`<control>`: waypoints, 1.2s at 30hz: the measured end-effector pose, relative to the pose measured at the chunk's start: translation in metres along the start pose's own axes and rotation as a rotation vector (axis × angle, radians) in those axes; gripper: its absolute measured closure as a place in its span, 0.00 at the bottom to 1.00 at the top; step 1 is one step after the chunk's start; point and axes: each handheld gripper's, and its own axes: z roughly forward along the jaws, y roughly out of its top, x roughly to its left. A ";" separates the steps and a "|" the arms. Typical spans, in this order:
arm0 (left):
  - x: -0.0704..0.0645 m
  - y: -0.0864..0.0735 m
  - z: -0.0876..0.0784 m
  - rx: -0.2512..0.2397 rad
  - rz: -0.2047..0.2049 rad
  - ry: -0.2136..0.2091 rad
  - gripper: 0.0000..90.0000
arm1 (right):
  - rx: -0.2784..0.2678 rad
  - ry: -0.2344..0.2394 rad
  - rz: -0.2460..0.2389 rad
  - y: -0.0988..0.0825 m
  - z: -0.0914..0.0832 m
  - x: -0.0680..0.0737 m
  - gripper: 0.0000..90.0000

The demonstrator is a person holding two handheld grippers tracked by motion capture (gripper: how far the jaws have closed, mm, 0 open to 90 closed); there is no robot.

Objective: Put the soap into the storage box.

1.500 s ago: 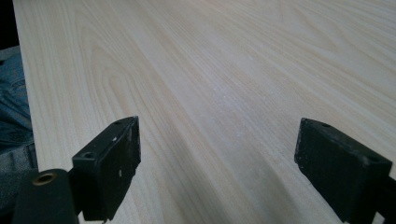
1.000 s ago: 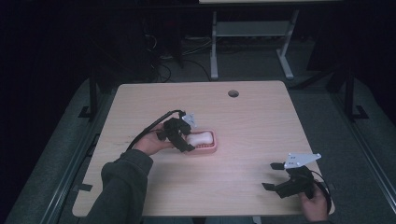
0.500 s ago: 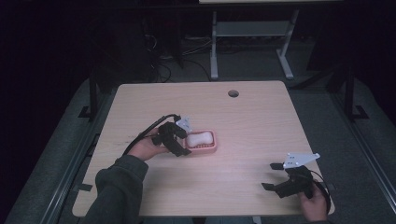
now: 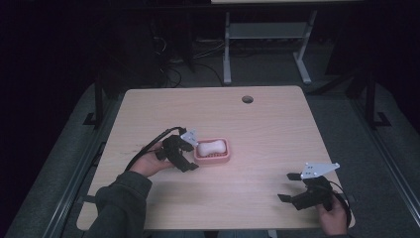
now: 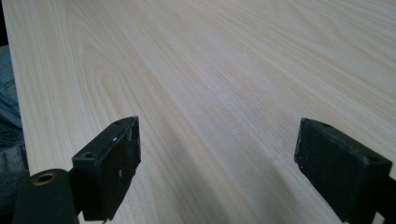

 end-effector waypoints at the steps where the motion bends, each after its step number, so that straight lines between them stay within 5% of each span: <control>1: 0.000 0.000 0.000 0.000 0.000 0.000 0.33 | 0.000 -0.001 0.000 0.000 0.000 0.000 0.16; 36: -0.030 -0.038 -0.014 -0.025 -0.012 0.017 0.31 | 0.015 -0.025 0.013 -0.001 0.000 0.001 0.16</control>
